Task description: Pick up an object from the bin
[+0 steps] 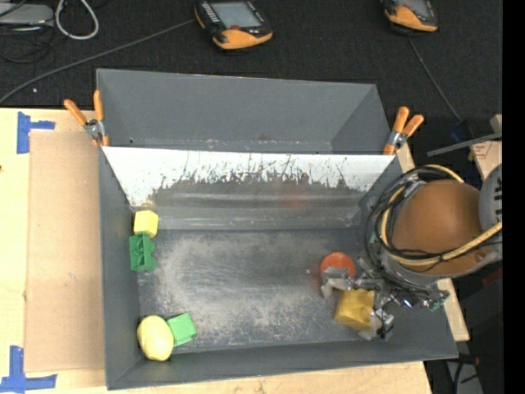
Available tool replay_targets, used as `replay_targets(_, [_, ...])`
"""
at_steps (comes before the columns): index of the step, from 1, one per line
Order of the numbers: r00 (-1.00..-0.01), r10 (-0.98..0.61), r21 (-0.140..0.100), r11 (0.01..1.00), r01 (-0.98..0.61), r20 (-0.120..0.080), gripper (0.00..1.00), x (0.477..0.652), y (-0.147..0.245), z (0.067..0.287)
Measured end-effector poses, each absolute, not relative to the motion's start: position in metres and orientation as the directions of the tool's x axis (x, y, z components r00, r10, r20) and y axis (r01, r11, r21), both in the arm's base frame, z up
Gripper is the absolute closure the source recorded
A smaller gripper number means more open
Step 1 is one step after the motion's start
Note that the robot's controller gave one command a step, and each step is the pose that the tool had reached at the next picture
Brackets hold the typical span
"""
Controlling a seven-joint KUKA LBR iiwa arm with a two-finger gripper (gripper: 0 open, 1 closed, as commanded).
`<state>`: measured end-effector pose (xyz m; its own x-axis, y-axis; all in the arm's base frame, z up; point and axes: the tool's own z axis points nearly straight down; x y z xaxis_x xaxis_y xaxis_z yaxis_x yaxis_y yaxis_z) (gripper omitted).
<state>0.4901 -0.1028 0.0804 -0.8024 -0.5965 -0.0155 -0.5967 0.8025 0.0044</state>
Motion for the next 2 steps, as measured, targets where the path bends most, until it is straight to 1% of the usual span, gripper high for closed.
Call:
replay_targets(1, [-0.806, -0.591, 0.002, 0.807, -0.591, -0.027, 1.0, 0.5209, -0.1071, 0.0703])
replay_targets(2, [-0.807, -0.59, 0.002, 0.807, -0.591, -0.027, 1.0, 0.5209, -0.1071, 0.0703])
